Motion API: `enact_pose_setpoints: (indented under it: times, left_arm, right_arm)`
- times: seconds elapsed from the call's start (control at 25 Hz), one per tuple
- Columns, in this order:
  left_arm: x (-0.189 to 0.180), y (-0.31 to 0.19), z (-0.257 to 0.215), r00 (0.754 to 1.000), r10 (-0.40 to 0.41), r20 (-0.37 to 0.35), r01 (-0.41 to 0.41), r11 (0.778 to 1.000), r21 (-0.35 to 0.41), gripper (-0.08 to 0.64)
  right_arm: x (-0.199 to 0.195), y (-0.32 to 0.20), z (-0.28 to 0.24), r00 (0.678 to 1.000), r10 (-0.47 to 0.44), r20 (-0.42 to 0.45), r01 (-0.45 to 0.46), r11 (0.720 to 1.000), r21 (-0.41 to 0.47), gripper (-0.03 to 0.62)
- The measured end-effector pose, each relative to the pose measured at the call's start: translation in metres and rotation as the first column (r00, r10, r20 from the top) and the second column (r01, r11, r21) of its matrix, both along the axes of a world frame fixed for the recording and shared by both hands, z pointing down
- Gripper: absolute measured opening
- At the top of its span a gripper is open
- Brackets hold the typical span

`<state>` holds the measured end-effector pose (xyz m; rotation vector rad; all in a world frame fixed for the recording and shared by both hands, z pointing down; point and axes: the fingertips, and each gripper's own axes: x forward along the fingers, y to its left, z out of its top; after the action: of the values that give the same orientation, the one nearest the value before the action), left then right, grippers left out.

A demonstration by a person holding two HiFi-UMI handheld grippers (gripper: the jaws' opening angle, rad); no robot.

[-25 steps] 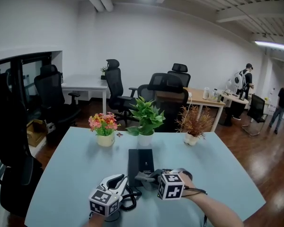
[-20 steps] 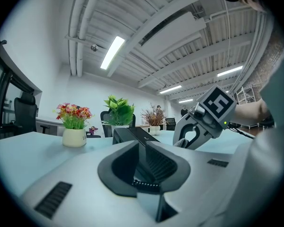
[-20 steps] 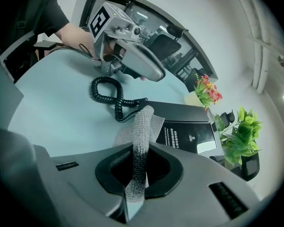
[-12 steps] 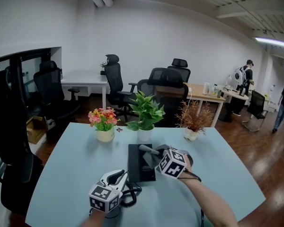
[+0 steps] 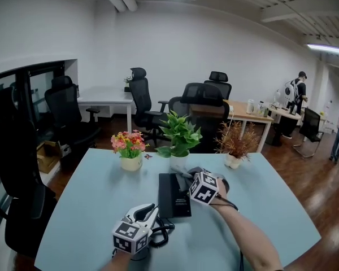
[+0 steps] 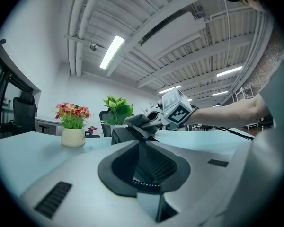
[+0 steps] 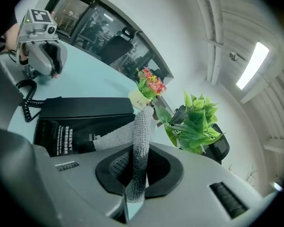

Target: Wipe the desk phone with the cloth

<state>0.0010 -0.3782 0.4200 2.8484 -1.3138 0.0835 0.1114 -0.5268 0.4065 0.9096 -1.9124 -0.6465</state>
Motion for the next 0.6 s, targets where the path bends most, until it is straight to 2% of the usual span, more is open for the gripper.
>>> enact_pose_setpoints:
  times: [0.4, 0.6]
  left_arm:
    - [0.002, -0.003, 0.003, 1.000, -0.003, -0.006, 0.003, 1.000, 0.017, 0.055]
    - [0.004, -0.003, 0.006, 1.000, 0.000, -0.004, 0.000, 1.000, 0.013, 0.055]
  right_arm:
    - [0.006, 0.091, 0.057, 0.989, -0.129, -0.070, 0.117, 0.980, -0.164, -0.009]
    - [0.007, 0.146, 0.087, 0.978, -0.200, -0.056, 0.175, 0.941, -0.290, -0.009]
